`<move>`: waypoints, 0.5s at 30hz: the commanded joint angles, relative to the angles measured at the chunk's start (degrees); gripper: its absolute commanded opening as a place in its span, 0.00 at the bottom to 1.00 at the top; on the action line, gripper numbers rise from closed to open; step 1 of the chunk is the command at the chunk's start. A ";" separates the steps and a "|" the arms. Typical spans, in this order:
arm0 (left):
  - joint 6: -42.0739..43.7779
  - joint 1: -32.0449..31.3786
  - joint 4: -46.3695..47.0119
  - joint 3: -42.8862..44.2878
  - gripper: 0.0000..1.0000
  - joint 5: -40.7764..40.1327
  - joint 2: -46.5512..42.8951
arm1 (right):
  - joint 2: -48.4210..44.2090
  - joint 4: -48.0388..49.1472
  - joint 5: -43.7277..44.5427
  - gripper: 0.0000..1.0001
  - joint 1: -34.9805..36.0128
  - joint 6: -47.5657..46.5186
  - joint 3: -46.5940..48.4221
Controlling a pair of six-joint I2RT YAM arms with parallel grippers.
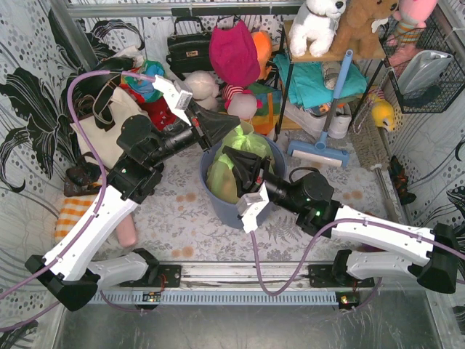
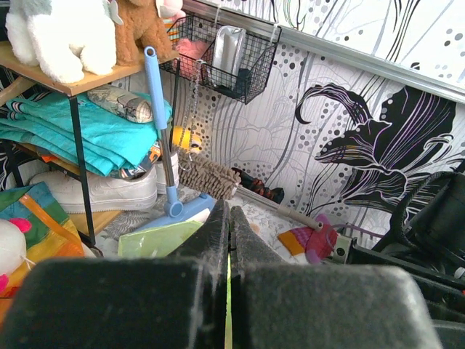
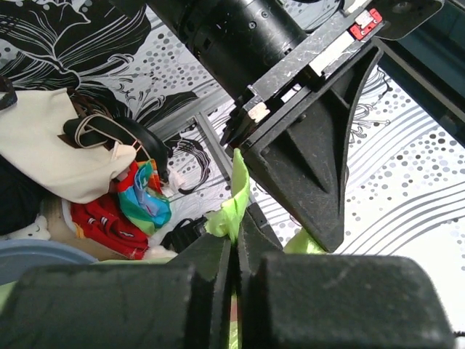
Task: Tie the trash bag
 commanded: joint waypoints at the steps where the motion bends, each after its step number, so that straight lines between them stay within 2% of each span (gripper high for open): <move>1: 1.07 0.14 4.32 0.13 0.00 -1.81 -0.36 | -1.39 -1.24 1.99 0.00 -0.16 7.45 3.98; 3: 2.61 0.17 3.80 1.08 0.00 -3.65 0.07 | -3.00 -7.72 2.58 0.00 -0.12 17.68 7.57; 8: 7.23 0.22 0.64 6.03 0.00 -5.28 3.76 | -3.98 -33.57 5.79 0.00 -0.12 43.39 20.67; 10: 8.24 0.20 0.77 6.27 0.00 -6.77 5.34 | -3.35 -43.08 4.21 0.00 -0.13 51.99 25.27; 12: 9.08 0.20 1.18 5.82 0.00 -8.67 6.81 | -3.40 -47.09 0.62 0.00 -0.16 59.55 24.94; 15: 10.33 0.33 1.78 4.32 0.00 -12.97 9.25 | -5.42 -44.04 -3.36 0.00 -0.15 71.02 16.64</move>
